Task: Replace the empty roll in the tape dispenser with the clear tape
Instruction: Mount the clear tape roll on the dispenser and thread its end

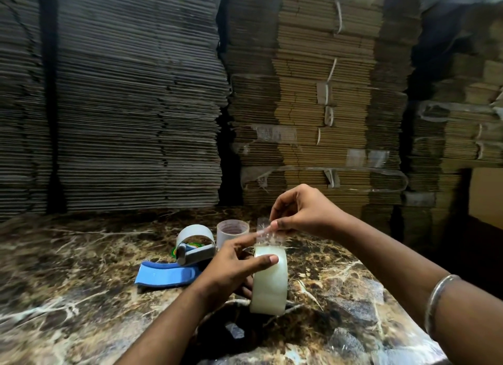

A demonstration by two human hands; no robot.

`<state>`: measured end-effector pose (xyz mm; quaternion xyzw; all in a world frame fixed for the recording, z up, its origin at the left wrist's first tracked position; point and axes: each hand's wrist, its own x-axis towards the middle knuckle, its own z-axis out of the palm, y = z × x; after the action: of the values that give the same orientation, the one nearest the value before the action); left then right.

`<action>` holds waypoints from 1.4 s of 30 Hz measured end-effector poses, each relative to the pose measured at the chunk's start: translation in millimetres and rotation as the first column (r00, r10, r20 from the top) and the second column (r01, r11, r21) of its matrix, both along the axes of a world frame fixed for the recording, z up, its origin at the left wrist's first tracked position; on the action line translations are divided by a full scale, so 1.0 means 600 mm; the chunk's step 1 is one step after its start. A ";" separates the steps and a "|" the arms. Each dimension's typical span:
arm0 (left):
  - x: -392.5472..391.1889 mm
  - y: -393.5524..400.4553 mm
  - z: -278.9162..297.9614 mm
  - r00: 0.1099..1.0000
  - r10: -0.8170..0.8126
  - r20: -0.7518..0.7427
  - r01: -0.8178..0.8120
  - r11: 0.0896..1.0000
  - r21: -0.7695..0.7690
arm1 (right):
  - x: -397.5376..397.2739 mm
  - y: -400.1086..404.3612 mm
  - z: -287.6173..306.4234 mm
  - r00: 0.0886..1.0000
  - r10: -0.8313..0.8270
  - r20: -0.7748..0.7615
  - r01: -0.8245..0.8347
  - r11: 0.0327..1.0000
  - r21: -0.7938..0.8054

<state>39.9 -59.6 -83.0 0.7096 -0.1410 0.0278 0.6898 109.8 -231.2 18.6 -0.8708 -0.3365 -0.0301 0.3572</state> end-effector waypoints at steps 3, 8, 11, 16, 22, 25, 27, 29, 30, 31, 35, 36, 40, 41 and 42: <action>-0.001 0.001 0.001 1.000 0.002 -0.010 -0.002 1.000 -0.004 | -0.004 0.003 -0.002 1.000 -0.009 0.004 0.009 1.000 0.015; -0.006 -0.001 0.005 1.000 -0.003 -0.001 0.003 1.000 0.002 | -0.008 0.000 -0.009 0.992 -0.095 0.088 0.093 0.995 0.027; -0.005 0.000 0.003 1.000 0.004 -0.010 -0.004 1.000 -0.018 | -0.006 -0.005 -0.021 0.987 -0.130 0.098 0.122 0.989 0.086; -0.004 -0.002 0.002 1.000 0.007 -0.018 -0.008 0.999 -0.044 | -0.009 -0.016 -0.070 0.993 -0.084 -0.085 0.112 0.902 0.416; -0.003 0.000 0.000 1.000 -0.008 -0.021 0.006 0.997 -0.079 | -0.059 -0.021 -0.163 0.912 0.274 -0.305 -0.084 0.853 0.515; -0.002 0.000 0.001 1.000 0.000 -0.018 -0.002 0.997 -0.081 | -0.070 -0.019 -0.180 0.885 0.363 -0.291 -0.156 0.820 0.550; 0.001 0.001 0.002 1.000 0.006 -0.011 -0.007 0.997 -0.082 | -0.073 -0.015 -0.184 0.869 0.391 -0.303 -0.175 0.816 0.551; 0.002 0.002 0.002 1.000 0.010 -0.009 -0.010 0.996 -0.085 | -0.071 -0.009 -0.192 0.865 0.394 -0.311 -0.174 0.816 0.551; 0.003 0.002 0.001 1.000 0.019 -0.008 -0.020 0.996 -0.091 | -0.070 -0.006 -0.197 0.879 0.374 -0.296 -0.163 0.819 0.550; 0.003 0.002 0.001 0.999 0.030 -0.011 -0.031 0.994 -0.101 | -0.069 -0.002 -0.200 0.891 0.356 -0.281 -0.152 0.818 0.554; 0.009 0.002 -0.004 0.999 0.045 -0.024 -0.048 0.993 -0.112 | -0.064 0.004 -0.209 0.889 0.365 -0.278 -0.127 0.778 0.615; 0.012 0.002 -0.007 0.999 0.042 -0.029 -0.045 0.993 -0.110 | -0.063 0.004 -0.210 0.884 0.373 -0.280 -0.124 0.768 0.629; 0.012 0.001 -0.008 0.997 0.072 -0.018 -0.073 0.994 -0.086 | -0.060 0.003 -0.215 0.869 0.398 -0.294 -0.114 0.740 0.663; 0.010 0.000 -0.007 0.996 0.088 -0.007 -0.088 0.993 -0.082 | -0.059 0.003 -0.216 0.867 0.403 -0.294 -0.110 0.730 0.675; 0.008 -0.002 -0.005 0.992 0.128 -0.003 -0.127 0.987 -0.100 | -0.058 0.002 -0.216 0.864 0.406 -0.298 -0.101 0.719 0.687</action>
<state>44.7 -60.9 -86.0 0.6817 -0.0949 0.0801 0.7210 74.7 -230.1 -111.0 -0.6196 -0.3366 0.0974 0.7023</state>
